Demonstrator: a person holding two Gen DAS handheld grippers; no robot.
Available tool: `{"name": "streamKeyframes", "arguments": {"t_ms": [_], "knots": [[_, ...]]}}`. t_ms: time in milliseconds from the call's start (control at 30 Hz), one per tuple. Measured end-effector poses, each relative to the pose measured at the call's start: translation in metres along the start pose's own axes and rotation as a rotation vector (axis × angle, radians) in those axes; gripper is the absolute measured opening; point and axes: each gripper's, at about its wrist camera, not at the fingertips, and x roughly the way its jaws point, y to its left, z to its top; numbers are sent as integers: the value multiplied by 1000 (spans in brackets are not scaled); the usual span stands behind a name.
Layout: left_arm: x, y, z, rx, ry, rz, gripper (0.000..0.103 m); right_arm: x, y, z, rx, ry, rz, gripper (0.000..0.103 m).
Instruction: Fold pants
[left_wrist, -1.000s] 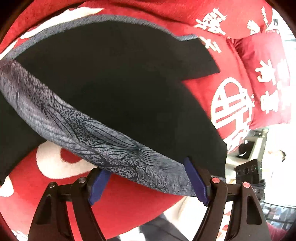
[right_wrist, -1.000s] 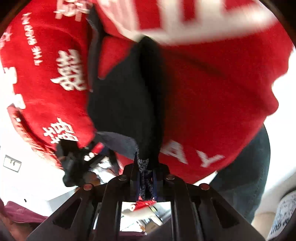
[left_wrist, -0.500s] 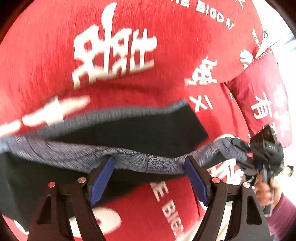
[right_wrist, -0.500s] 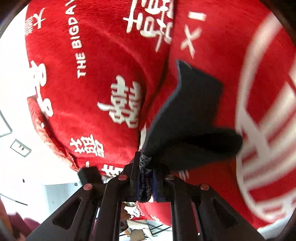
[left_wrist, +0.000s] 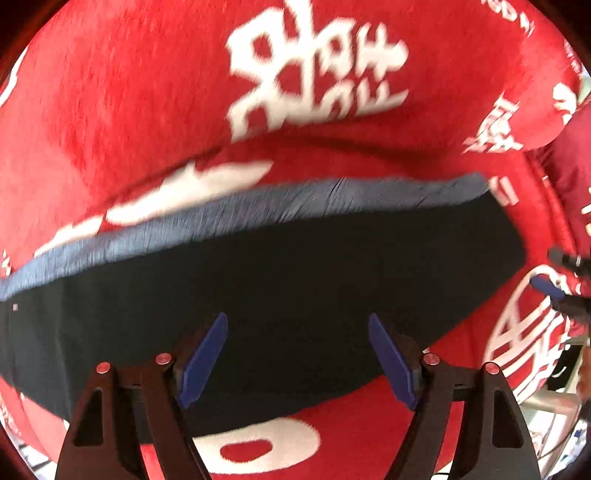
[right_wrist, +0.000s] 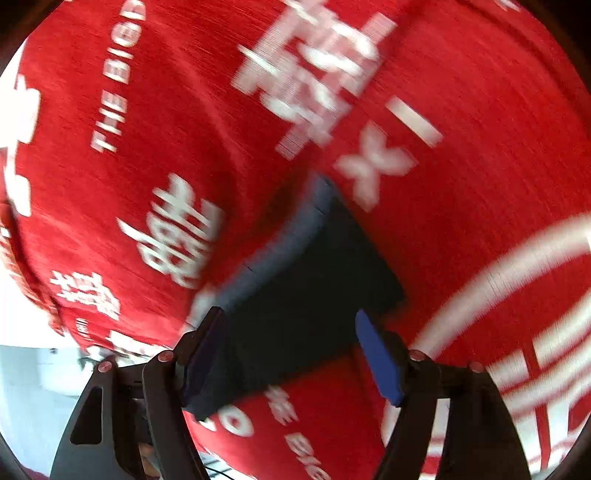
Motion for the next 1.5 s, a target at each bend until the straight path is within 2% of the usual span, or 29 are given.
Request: {"name": "streamKeyframes", "arguments": {"t_ms": [100,200,300,400,433,533,600,667,700,733,800,833,1000,1067,1100,1167,1233,1267,1333,1400,1467,1500], "knots": [[10,2,-12,-10,29,20,80,21,-38,-20,107,52,-16,51],[8,1,-14,-11,20,31,80,33,-53,-17,157,8,31,32],[5,-1,-12,-7,5,34,80,35,-45,-10,136,-1,74,31],[9,-3,-9,-11,20,44,80,44,-43,-3,148,44,53,28],[12,-3,-10,-7,24,52,80,45,-46,-1,163,42,43,7],[23,-4,-18,13,37,87,81,33,-38,2,132,-1,71,7],[26,1,-23,-17,35,75,85,30,-30,-2,60,15,5,11],[25,4,-23,-29,44,67,85,29,-39,-8,67,39,-37,14],[25,5,-23,-32,45,67,85,29,-45,-11,86,51,-14,18],[25,5,-24,-28,46,68,85,27,-51,-14,109,58,18,24],[26,4,-24,-15,41,74,85,26,-62,-22,170,45,77,56],[27,5,-23,-14,39,75,85,29,-65,-24,192,41,102,59],[31,5,-22,-24,38,78,88,53,-64,-17,216,-10,196,52],[30,4,-21,-30,43,79,88,63,-59,-12,227,-14,197,33],[30,3,-20,-34,50,82,88,68,-59,-7,242,-3,170,12],[28,-1,-15,-30,52,87,88,62,-53,-1,251,-14,188,11],[28,-4,-15,-16,48,86,88,42,-36,1,146,-52,181,11],[31,-5,-16,-15,53,89,88,36,-31,2,109,-59,165,11],[38,-3,-16,-37,59,85,89,32,-36,4,69,-34,58,14],[35,-1,-12,-35,67,85,89,39,-56,6,135,19,-37,17],[25,3,-10,-15,51,112,89,26,-69,4,216,-13,-15,18],[17,7,-7,1,21,140,89,17,-67,2,204,-34,-44,23]]}}
